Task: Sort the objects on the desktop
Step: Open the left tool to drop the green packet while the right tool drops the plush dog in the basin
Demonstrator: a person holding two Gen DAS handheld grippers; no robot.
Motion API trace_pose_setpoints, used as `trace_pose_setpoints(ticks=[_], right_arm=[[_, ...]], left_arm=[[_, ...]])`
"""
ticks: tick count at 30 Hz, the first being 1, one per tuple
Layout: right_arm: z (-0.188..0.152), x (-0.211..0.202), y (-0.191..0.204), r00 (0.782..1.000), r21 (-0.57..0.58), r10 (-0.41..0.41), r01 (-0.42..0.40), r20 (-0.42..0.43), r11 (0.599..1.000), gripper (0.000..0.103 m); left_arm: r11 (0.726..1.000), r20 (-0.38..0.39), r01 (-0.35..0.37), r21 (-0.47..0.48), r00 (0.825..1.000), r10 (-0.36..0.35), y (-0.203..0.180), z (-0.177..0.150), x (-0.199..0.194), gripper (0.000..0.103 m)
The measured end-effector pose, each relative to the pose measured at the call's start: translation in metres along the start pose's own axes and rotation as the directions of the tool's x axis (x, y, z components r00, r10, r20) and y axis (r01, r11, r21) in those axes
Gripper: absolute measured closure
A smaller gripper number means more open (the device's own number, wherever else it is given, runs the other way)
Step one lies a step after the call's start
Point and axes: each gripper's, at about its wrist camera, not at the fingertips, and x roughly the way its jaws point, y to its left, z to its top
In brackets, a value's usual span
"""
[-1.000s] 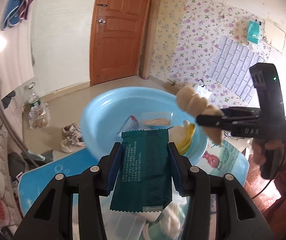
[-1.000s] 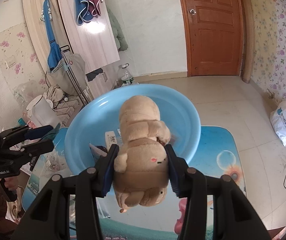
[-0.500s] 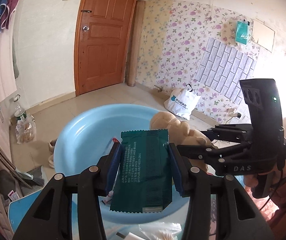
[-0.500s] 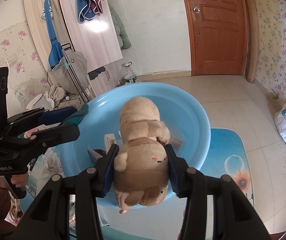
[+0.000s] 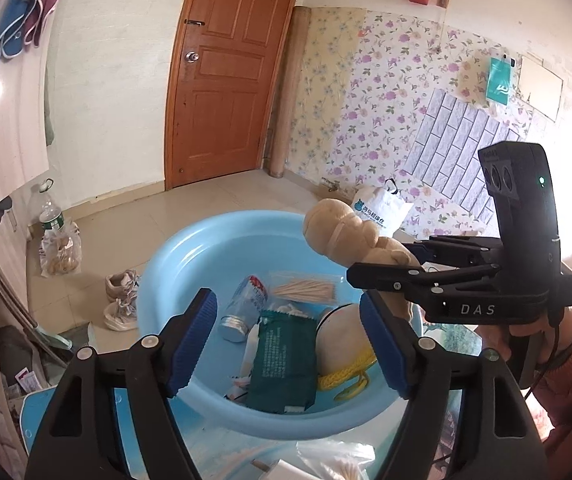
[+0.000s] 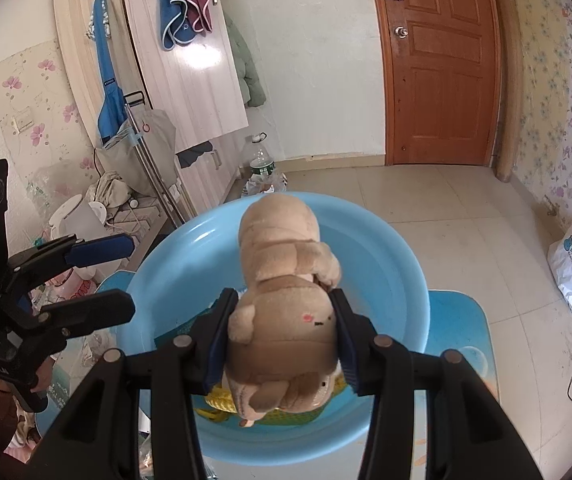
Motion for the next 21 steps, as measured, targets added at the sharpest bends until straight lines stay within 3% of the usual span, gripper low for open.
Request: trace_pose_setpoints(ticks=[4, 6, 8, 15, 21], right_arm=[[0.003, 0.001, 0.012, 1.0, -0.041, 0.017, -0.017, -0.001, 0.999, 0.054], [0.003, -0.004, 0.018, 1.0, -0.062, 0.016, -0.015, 0.02, 0.998, 0.031], [0.002, -0.008, 0.022, 0.999, -0.067, 0.014, -0.012, 0.031, 0.998, 0.024], [-0.013, -0.018, 0.024, 1.0, -0.028, 0.001, -0.001, -0.002, 1.0, 0.024], [-0.028, -0.028, 0.028, 0.999, 0.006, -0.032, 0.032, 0.004, 0.999, 0.019]], left_arm=[[1.0, -0.003, -0.018, -0.004, 1.0, 0.018, 0.002, -0.007, -0.007, 0.029], [1.0, -0.004, -0.028, -0.012, 1.0, 0.028, 0.003, -0.011, -0.013, 0.024], [0.999, 0.002, -0.031, -0.021, 1.0, 0.031, 0.004, -0.016, -0.021, 0.016], [0.997, -0.014, -0.073, 0.003, 0.997, 0.073, 0.0, -0.032, -0.038, 0.01], [0.995, -0.057, -0.089, -0.055, 0.995, 0.086, 0.0, -0.043, -0.057, 0.0]])
